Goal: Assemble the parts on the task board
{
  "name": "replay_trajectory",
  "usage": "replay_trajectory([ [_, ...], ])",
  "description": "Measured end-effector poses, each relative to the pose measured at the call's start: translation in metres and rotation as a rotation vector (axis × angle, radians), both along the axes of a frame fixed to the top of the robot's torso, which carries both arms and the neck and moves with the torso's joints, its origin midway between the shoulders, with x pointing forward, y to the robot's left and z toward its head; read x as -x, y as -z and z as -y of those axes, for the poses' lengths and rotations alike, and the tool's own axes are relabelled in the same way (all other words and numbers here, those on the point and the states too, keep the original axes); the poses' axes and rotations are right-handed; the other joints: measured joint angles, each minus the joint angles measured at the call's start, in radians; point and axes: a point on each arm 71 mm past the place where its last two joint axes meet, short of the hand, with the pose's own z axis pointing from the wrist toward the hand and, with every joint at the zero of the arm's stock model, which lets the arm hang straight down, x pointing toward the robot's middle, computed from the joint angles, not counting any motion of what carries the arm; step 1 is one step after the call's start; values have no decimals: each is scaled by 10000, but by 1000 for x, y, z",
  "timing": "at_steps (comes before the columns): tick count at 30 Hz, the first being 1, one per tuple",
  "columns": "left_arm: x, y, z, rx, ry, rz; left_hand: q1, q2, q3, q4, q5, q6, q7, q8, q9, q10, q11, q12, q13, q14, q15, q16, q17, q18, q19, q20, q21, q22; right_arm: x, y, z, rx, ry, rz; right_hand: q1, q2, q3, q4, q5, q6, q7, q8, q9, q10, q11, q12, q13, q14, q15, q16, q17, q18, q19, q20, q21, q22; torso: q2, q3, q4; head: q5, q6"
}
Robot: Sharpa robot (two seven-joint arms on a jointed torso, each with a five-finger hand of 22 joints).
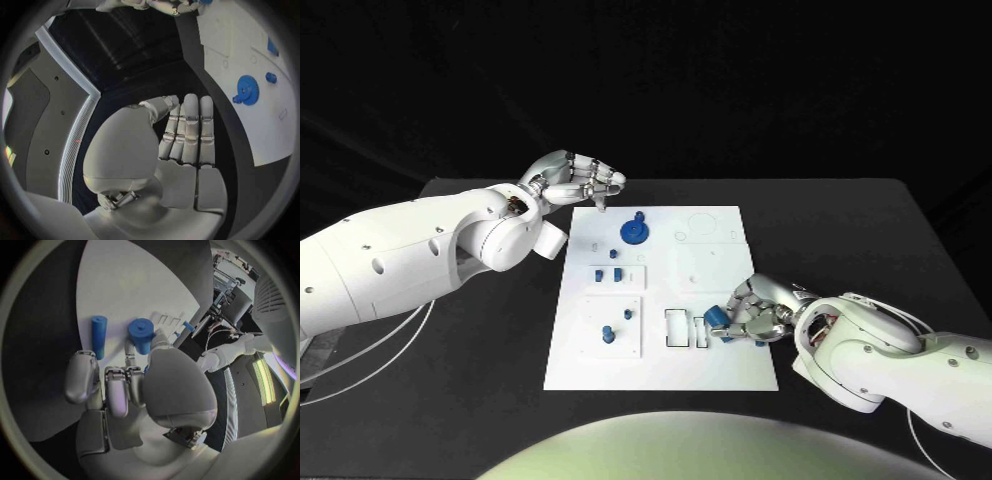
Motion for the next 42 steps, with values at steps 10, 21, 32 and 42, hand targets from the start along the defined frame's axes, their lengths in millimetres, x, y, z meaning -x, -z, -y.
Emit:
replay_trajectory([
  [10,0,0,1,-3,10,-14,0,0,0,0,0,0,0,0,0,0,0,0,1,0,0,0,0,0,0,0,0,0,5,-2,7,-403,678,-268,232,273,286,10,-4,63,35,30,-41,-37,-36,63,-1,-37,-36,38,-1,-154,36,-35,233,-1,-7,-1,-4,-43,0],
  [21,0,0,1,-5,17,-24,0,0,0,0,0,0,0,0,0,0,0,0,1,0,0,0,0,0,0,0,0,0,5,-17,6,-1145,1316,-564,73,433,765,-384,-66,108,81,26,-65,-34,-106,123,-2,-1,-72,38,-2,-154,72,-71,349,7,0,-1,-6,-68,0],
  [32,0,0,2,-3,27,-28,0,0,0,0,0,0,0,0,0,0,0,0,2,0,0,0,0,0,0,0,0,0,6,-20,-13,-1715,1208,-944,-167,673,768,-382,-41,121,94,22,-1010,-35,-106,155,-2,-38,-108,38,6,-154,108,-106,348,6,11,1,0,-55,0],
  [42,0,0,3,8,58,-32,0,0,0,0,0,0,0,0,0,0,0,0,-26,0,0,0,-9,-1,0,0,0,0,3,-14,-35,-1830,782,-1297,-500,874,766,-381,-41,139,112,22,-1210,-35,-105,195,-3,-38,-107,38,6,-153,109,-107,348,4,13,-2,6,-30,-1],
])
